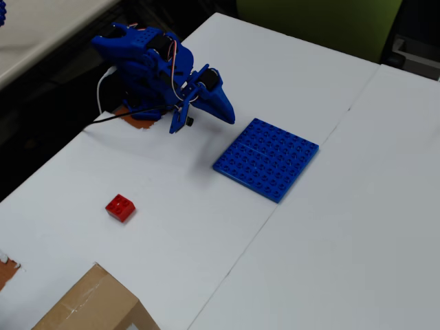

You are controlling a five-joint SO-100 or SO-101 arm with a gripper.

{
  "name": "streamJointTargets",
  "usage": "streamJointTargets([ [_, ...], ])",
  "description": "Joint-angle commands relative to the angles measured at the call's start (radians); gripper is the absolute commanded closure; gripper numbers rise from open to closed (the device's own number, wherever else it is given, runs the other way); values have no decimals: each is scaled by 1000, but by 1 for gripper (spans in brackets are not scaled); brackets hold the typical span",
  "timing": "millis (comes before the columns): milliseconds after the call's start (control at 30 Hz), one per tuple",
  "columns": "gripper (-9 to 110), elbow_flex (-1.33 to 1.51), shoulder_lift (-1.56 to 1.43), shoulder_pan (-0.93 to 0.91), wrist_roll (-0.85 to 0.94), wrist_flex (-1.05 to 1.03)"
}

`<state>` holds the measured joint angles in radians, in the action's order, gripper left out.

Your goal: Pick up the 2x2 red block and go up the 8x8 blue block.

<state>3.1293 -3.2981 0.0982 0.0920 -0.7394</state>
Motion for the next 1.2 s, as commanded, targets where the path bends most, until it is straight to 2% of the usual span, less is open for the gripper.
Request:
streamJointTargets([
  [0,101,6,-11,-5,-2,-2],
  [1167,101,6,-11,9,23,-2],
])
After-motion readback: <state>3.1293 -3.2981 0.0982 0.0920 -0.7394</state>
